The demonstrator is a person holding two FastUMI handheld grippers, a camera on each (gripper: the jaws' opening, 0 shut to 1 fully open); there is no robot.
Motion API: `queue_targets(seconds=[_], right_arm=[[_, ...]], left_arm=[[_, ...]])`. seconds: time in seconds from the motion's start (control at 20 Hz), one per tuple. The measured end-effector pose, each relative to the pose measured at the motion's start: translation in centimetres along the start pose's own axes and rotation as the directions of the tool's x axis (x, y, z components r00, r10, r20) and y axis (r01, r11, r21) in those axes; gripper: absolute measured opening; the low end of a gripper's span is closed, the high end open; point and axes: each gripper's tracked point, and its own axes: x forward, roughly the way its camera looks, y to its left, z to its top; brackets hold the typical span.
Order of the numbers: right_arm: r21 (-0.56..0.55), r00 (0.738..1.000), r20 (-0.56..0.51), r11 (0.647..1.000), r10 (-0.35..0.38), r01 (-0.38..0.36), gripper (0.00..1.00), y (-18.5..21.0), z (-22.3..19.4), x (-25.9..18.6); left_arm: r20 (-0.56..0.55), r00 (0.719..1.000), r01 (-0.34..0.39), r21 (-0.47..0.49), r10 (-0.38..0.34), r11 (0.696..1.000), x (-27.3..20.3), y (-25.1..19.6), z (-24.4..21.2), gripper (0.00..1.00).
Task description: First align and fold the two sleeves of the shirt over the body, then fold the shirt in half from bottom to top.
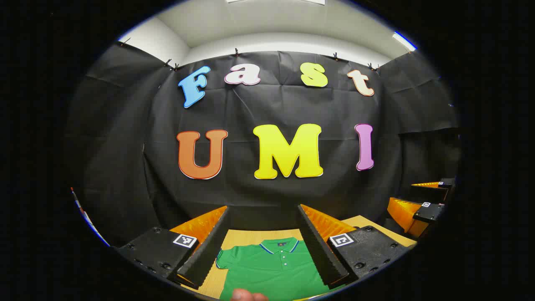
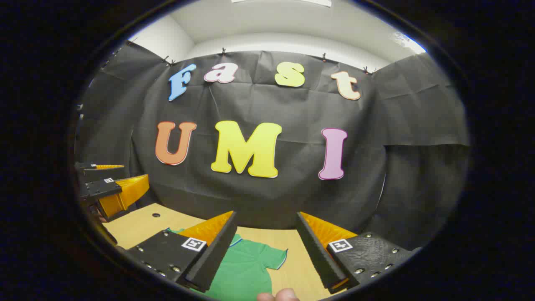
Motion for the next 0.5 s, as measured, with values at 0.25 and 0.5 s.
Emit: queue_targets(seconds=[0.25, 0.5], right_arm=[[0.006, 1.0, -0.012, 1.0, -0.016, 0.016, 0.91, 0.2, -0.3, 0.7], [0.017, 0.999, -0.029, 1.0, -0.02, 0.02, 0.9, 0.6, -0.7, 1.2]], left_arm=[[-0.003, 1.0, 0.002, -0.003, -0.002, 1.0, 0.6, 0.6, -0.3, 0.99], [-0.012, 1.0, -0.014, -0.005, 0.014, 1.0, 0.8, 1.8, -0.8, 0.99]])
